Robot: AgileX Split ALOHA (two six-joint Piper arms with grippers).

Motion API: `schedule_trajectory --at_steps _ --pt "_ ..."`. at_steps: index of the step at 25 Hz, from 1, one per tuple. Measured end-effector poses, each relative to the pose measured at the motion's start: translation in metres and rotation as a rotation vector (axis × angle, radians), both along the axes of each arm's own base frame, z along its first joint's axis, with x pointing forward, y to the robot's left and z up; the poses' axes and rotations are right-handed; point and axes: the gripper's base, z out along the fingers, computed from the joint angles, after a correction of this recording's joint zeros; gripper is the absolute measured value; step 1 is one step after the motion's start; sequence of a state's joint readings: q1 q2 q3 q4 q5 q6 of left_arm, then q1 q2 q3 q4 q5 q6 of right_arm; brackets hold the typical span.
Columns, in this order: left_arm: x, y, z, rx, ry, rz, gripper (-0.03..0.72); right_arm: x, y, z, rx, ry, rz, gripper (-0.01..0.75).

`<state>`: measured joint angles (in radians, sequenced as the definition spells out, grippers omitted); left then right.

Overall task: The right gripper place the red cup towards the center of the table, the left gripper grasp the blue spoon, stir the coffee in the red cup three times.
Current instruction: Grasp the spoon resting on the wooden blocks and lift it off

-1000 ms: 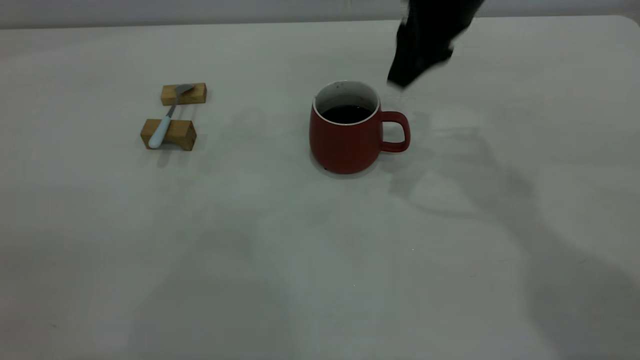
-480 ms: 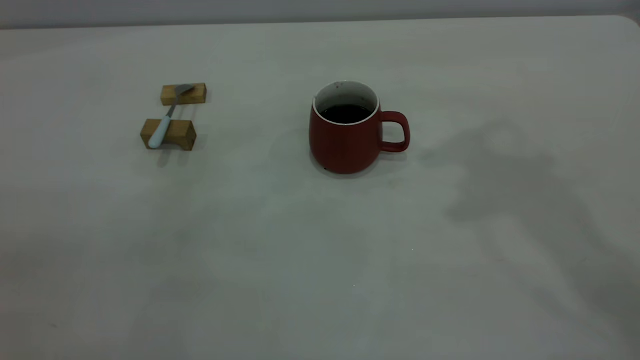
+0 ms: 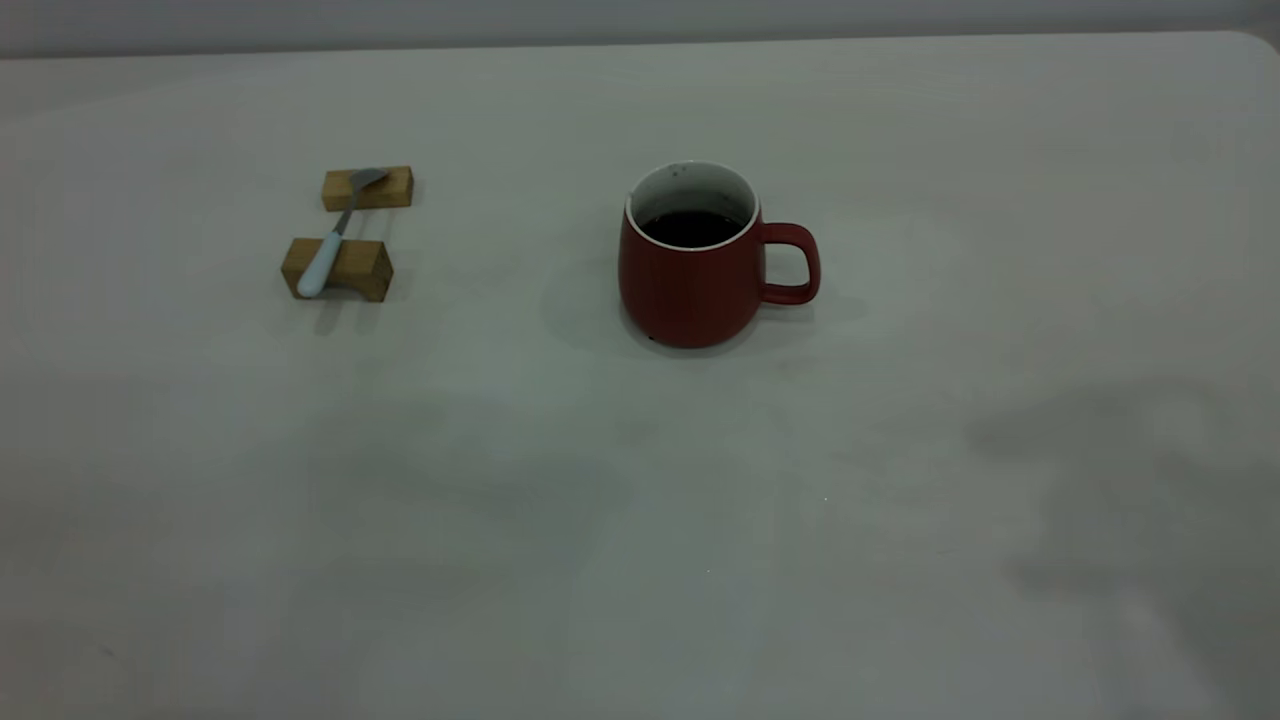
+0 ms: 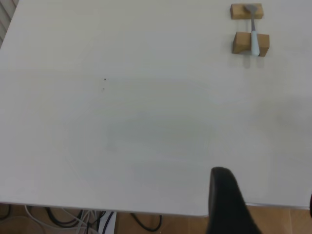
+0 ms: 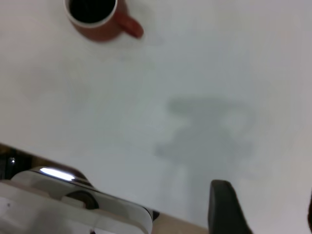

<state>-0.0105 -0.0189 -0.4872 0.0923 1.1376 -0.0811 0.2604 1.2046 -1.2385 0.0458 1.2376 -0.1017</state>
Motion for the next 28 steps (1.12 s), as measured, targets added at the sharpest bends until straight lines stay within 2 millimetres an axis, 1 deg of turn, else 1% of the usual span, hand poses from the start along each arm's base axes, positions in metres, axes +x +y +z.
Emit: schedule_trajectory --at_steps 1,4,8,13,16,20,23,25,28 --pt "0.0 0.0 0.0 -0.001 0.0 0.001 0.476 -0.011 -0.003 0.0 -0.002 -0.013 -0.001 0.475" --pt "0.0 0.0 0.0 -0.001 0.0 0.0 0.476 -0.041 -0.012 -0.007 -0.005 -0.027 -0.005 0.501" --pt "0.0 0.0 0.0 -0.001 0.0 0.0 0.476 -0.086 -0.026 -0.022 0.019 -0.057 -0.046 0.51" --pt "0.0 0.0 0.0 -0.001 0.0 0.0 0.476 -0.147 -0.046 -0.048 0.053 -0.159 -0.134 0.51" --pt "0.0 0.0 0.0 -0.001 0.0 0.0 0.476 -0.175 -0.052 -0.067 0.079 -0.253 -0.187 0.51" --pt "0.0 0.0 0.0 -0.001 0.0 0.0 0.476 -0.198 -0.056 -0.09 0.095 -0.374 -0.254 0.51" --pt "0.0 0.0 0.0 -0.001 0.0 0.0 0.476 -0.207 -0.057 -0.102 0.096 -0.442 -0.287 0.51" --pt "0.0 0.0 0.0 -0.001 0.0 0.0 0.476 -0.211 -0.058 -0.107 0.087 -0.475 -0.306 0.51" --pt "0.0 0.0 0.0 -0.001 0.0 0.0 0.476 -0.215 -0.058 -0.108 0.082 -0.507 -0.324 0.513"
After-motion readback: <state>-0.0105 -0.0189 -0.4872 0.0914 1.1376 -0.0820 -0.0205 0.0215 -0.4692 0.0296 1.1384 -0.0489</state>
